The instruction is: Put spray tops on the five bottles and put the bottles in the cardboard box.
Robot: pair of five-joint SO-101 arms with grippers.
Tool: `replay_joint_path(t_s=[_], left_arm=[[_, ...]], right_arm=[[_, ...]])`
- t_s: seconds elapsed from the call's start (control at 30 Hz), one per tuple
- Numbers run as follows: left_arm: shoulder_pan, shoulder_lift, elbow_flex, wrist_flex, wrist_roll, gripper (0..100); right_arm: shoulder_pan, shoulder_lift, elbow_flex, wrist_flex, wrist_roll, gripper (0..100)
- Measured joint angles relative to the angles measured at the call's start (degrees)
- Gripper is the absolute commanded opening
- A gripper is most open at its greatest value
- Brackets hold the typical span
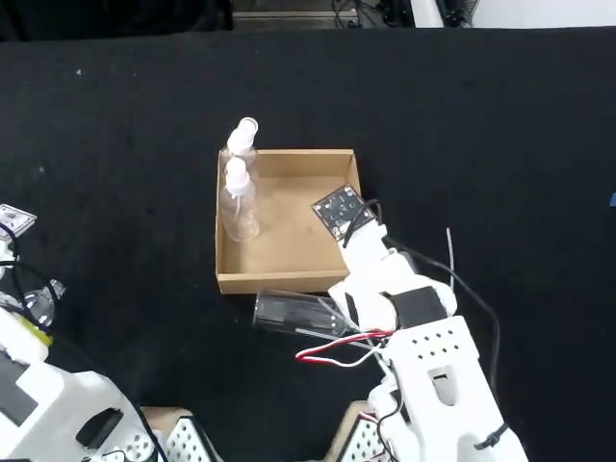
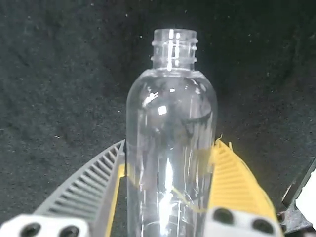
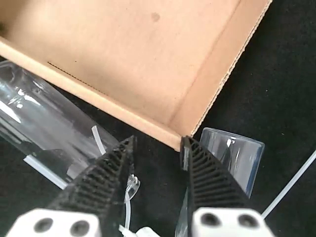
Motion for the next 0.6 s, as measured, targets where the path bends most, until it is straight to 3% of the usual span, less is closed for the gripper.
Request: replay_joint_path(t_s=[0.13,0.6], left_arm=[[0.7,0.0,0.0,0.0,0.0,37],[4.5,0.0,0.5,-1.9,-0.1,35]], right_arm=[[0.0,0.0,0.0,-0.2,0.0,12.0],[0.0,0.0,0.4,-0.5,0.0,12.0]])
